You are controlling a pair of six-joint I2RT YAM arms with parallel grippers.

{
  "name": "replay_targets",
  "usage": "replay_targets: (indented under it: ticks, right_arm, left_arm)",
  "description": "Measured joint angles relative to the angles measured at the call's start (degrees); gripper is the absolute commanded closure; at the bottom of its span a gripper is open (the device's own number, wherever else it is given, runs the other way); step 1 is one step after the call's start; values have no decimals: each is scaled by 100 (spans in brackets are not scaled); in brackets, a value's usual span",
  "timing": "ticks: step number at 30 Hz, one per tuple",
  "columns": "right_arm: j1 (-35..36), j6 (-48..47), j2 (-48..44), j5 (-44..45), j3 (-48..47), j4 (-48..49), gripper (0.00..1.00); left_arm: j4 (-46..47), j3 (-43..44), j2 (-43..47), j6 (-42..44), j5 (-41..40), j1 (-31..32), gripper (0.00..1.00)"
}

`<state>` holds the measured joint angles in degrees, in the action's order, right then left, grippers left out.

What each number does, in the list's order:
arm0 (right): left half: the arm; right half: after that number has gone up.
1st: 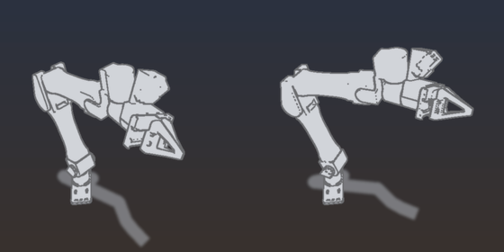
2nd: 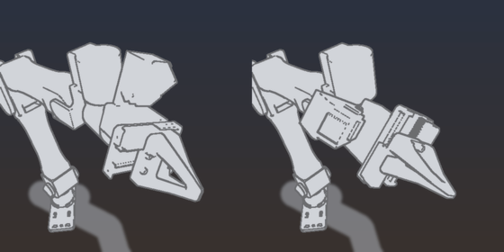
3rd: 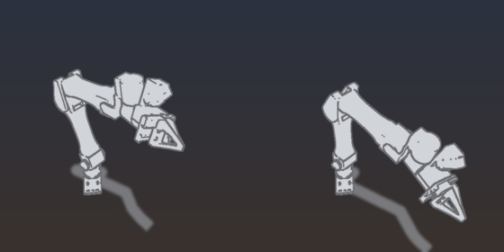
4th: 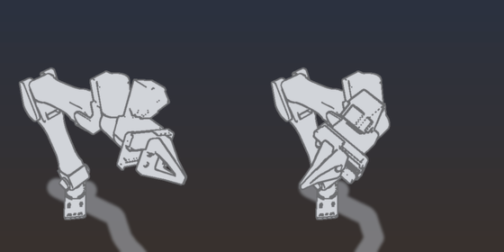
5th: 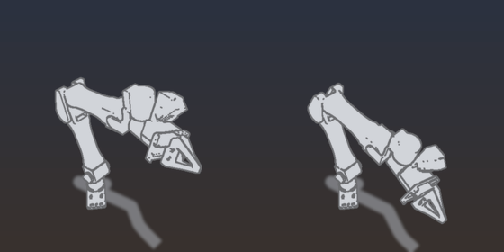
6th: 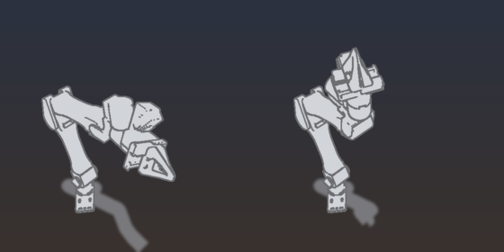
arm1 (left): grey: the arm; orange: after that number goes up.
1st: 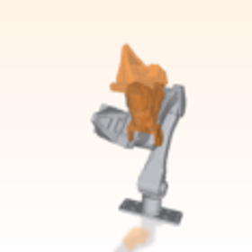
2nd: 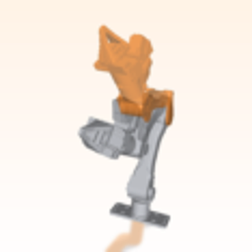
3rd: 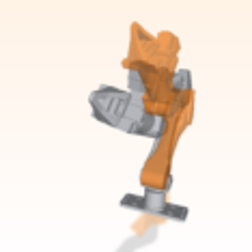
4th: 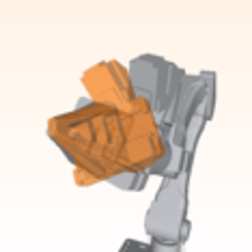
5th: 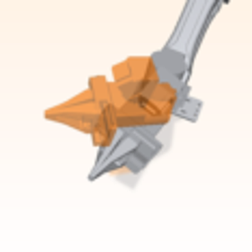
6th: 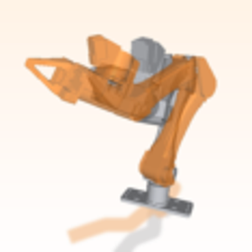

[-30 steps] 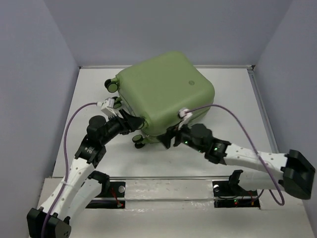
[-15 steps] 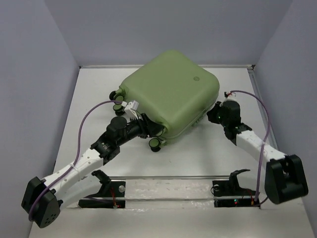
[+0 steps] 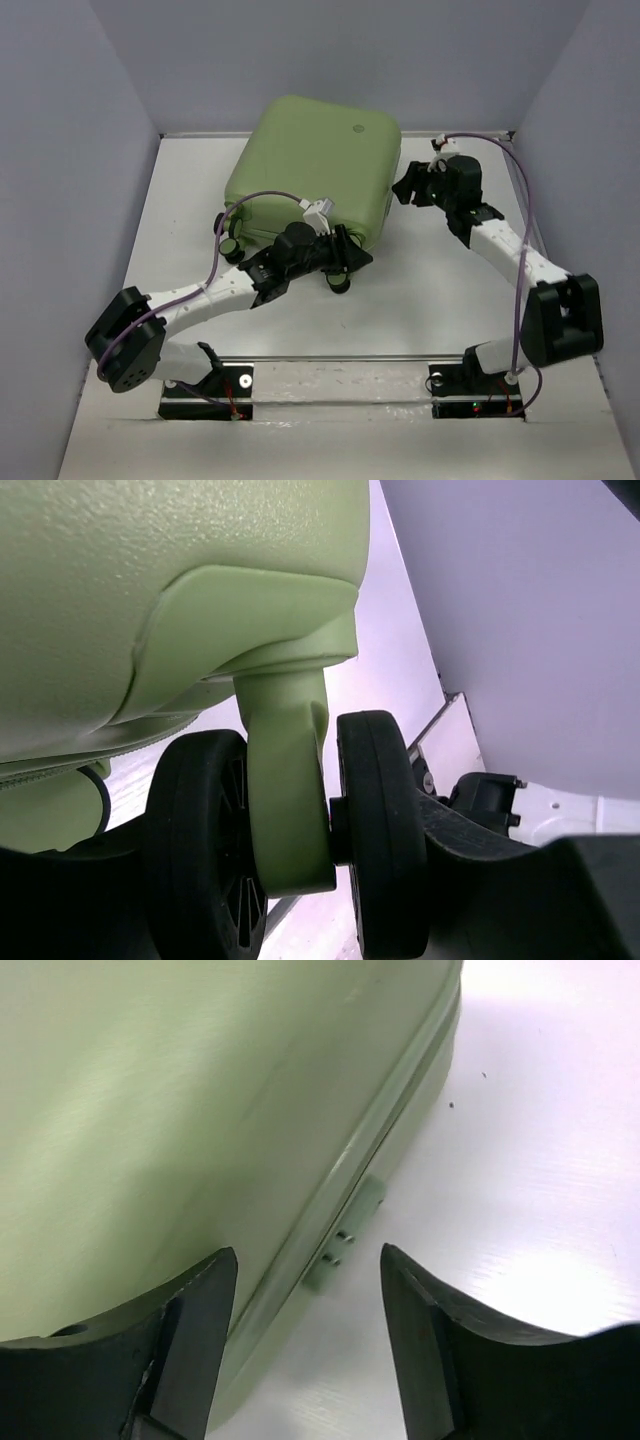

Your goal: Pack the luggage

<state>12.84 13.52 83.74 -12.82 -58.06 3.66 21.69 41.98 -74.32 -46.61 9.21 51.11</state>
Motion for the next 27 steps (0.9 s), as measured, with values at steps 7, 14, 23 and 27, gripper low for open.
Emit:
replay_targets:
  ticks: [7, 14, 23, 27]
  right_arm:
    - [446, 457, -2450, -363, 2177, 647, 88]
    - [1617, 922, -2332, -511, 3917, 1377, 41]
    - [1805, 1023, -1246, -439, 4050, 3471, 40]
    - [1840, 951, -997, -293, 4041, 3980, 43]
  left_arm:
    - [-376, 426, -267, 9, -13, 61, 94]
    - [-535, 527, -280, -11, -96, 94, 94]
    - [-612, 883, -625, -208, 17, 120, 94]
    - [-619, 938, -673, -262, 50, 122, 94]
